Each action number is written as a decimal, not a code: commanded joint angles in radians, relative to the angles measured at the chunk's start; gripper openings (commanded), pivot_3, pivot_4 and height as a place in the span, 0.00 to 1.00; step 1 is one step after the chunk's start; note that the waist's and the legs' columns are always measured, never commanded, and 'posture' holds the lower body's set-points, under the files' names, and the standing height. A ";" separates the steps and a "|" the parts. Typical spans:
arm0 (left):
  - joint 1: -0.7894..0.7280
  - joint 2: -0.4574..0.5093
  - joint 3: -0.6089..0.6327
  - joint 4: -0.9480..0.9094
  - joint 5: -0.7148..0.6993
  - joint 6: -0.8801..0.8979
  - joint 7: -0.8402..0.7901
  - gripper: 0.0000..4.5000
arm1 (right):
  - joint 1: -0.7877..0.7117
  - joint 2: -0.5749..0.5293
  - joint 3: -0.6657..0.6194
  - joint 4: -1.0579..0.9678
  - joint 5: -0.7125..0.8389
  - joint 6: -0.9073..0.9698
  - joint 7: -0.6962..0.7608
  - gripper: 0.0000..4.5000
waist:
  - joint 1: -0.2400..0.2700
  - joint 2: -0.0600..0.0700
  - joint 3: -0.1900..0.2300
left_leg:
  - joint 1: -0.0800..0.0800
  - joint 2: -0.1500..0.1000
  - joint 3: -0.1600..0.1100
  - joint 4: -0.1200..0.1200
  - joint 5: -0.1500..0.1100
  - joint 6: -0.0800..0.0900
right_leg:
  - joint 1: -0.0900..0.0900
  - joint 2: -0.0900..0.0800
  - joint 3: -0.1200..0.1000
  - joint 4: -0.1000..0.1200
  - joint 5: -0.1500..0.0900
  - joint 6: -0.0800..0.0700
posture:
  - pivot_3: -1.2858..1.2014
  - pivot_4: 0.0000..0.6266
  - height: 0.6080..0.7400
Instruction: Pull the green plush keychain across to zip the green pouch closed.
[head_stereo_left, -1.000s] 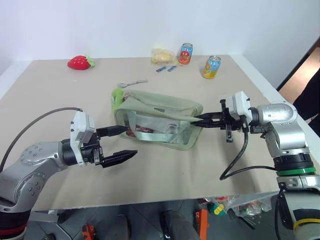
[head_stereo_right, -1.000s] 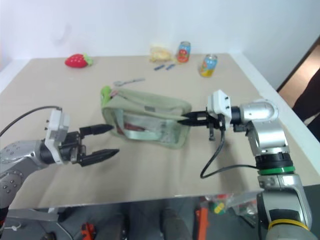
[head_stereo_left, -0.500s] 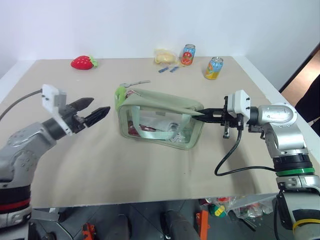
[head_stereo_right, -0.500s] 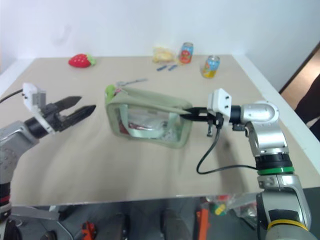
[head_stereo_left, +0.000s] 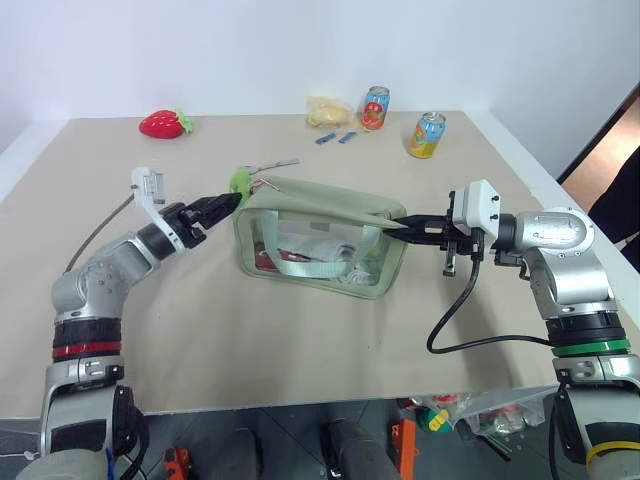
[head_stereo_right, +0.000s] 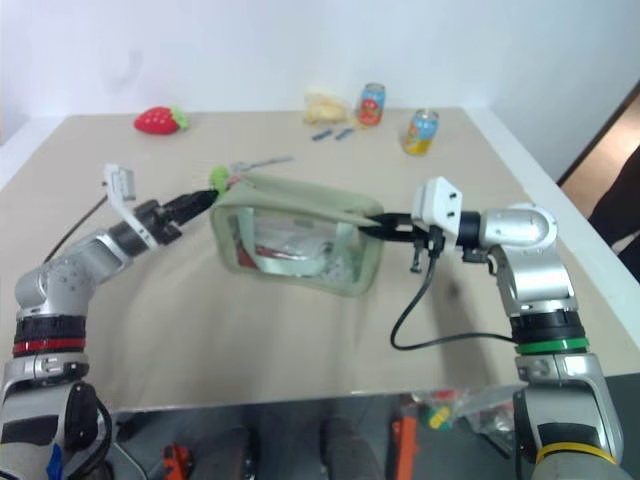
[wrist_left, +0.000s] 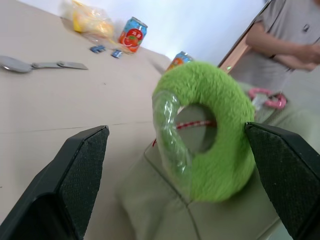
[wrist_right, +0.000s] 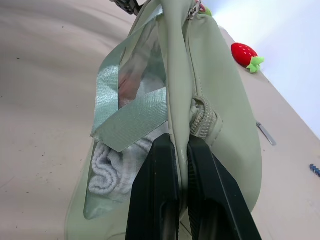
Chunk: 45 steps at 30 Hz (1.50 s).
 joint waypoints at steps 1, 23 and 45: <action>-0.032 0.003 0.014 0.013 -0.017 0.022 -0.047 1.00 | -0.002 -0.018 -0.015 -0.031 -0.005 0.002 -0.005 0.01 | 0.000 0.000 0.000 | 0.000 0.000 0.000 0.000 0.000 0.000 | 0.000 0.000 0.000 0.000 0.000 0.000 | 0.52 0.24 1.00; -0.063 -0.012 0.099 0.035 -0.068 0.103 -0.101 0.02 | 0.016 -0.018 -0.023 -0.059 0.005 0.040 -0.024 0.00 | -0.001 0.000 0.000 | 0.000 0.000 0.000 0.000 0.000 0.000 | 0.000 0.000 0.000 0.000 0.000 0.000 | 0.52 0.24 1.00; -0.230 -0.024 -0.153 -0.179 -0.005 0.142 -0.139 0.01 | 0.028 -0.031 -0.021 -0.052 -0.009 0.027 -0.028 0.00 | 0.000 0.000 0.000 | 0.000 -0.001 -0.001 0.000 0.000 0.000 | 0.000 0.000 0.000 0.000 0.000 0.001 | 0.52 0.24 1.00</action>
